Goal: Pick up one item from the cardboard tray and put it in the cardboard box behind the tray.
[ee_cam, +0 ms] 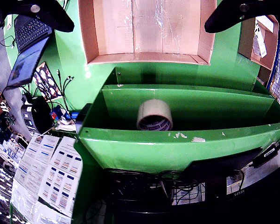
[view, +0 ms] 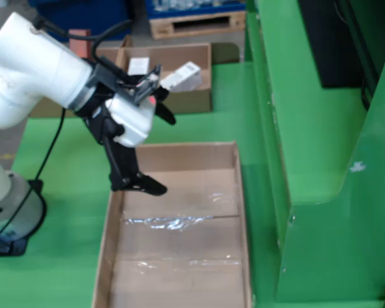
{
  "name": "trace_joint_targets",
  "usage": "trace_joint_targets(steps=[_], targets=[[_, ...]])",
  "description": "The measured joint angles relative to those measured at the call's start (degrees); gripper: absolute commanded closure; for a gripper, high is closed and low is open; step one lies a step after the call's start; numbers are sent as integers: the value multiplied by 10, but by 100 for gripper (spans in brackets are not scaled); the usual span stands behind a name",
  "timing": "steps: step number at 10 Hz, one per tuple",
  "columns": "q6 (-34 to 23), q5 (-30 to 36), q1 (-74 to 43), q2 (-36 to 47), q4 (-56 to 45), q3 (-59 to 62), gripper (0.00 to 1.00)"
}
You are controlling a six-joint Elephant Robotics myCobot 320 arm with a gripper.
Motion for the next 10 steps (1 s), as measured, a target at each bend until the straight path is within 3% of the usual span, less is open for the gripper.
trace_joint_targets(steps=[3, 10], targets=[[0, 0, -1, 87, 0, -86, 0], [0, 0, -2, 94, 1, -211, 0]])
